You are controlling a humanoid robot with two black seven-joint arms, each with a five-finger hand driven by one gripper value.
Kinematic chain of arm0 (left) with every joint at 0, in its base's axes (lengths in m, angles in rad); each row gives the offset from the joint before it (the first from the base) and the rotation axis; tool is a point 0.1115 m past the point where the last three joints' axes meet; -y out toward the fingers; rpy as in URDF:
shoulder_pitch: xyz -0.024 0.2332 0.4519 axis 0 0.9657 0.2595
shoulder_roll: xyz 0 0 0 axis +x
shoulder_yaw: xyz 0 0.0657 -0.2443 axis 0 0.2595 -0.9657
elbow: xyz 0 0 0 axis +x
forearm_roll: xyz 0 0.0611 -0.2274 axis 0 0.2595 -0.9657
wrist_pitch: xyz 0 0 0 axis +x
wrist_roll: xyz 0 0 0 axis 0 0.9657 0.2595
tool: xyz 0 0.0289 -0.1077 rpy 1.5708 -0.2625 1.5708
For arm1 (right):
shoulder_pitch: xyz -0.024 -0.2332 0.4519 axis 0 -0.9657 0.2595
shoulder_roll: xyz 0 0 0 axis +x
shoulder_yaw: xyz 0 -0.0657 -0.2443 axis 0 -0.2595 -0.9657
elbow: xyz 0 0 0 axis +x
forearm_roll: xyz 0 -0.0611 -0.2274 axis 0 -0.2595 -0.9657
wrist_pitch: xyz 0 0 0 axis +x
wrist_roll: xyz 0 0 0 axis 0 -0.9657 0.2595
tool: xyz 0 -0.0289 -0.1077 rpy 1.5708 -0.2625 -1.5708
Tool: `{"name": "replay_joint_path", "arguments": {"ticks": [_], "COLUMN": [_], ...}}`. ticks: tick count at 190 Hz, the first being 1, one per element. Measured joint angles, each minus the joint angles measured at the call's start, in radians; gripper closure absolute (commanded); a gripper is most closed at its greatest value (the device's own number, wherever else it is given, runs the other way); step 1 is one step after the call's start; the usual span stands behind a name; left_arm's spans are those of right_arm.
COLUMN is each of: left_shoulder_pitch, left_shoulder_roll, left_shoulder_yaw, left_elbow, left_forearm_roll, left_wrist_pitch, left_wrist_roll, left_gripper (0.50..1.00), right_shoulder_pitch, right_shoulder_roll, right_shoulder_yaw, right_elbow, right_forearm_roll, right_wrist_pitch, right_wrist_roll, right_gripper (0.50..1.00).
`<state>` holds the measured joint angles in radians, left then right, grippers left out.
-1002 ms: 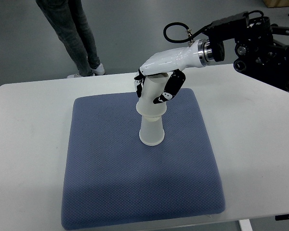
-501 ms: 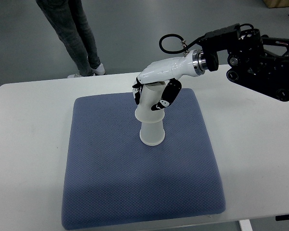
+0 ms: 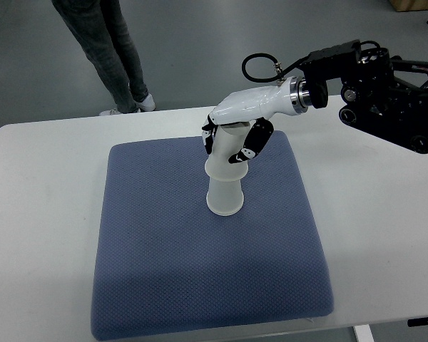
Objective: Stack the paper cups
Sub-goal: 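Lower the held cup onto the cup on the pad and open the right hand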
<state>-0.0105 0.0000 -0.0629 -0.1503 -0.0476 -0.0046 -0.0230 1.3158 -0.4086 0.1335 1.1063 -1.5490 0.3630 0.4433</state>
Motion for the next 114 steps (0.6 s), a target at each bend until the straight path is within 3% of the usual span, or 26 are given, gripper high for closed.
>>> {"name": "replay_joint_path", "arguments": {"ticks": [64,69,79,94,114], "left_shoulder_pitch": [0.000,0.000,0.000,0.000,0.000], "left_shoulder_roll": [0.000,0.000,0.000,0.000,0.000], "left_shoulder_yaw": [0.000,0.000,0.000,0.000,0.000], "left_elbow": [0.000,0.000,0.000,0.000,0.000], "left_forearm_roll": [0.000,0.000,0.000,0.000,0.000], "left_wrist_pitch": [0.000,0.000,0.000,0.000,0.000], "left_wrist_roll": [0.000,0.000,0.000,0.000,0.000], "left_gripper": [0.500,0.500,0.500,0.500,0.500], "right_shoulder_pitch": [-0.051,-0.052,-0.054,-0.061,-0.070], "right_shoulder_roll": [0.014,0.014,0.015,0.016,0.016], "right_shoulder_yaw": [-0.001,-0.001,-0.001,0.000,0.004], "right_elbow": [-0.015,-0.016,-0.019,-0.025,-0.028], "right_forearm_roll": [-0.006,-0.006,-0.006,-0.005,0.002], "right_wrist_pitch": [-0.033,-0.035,-0.043,-0.058,-0.065], "right_wrist_roll": [-0.001,-0.001,-0.001,0.000,0.003], "right_gripper": [1.000,0.943,0.912,0.799,0.783]}}
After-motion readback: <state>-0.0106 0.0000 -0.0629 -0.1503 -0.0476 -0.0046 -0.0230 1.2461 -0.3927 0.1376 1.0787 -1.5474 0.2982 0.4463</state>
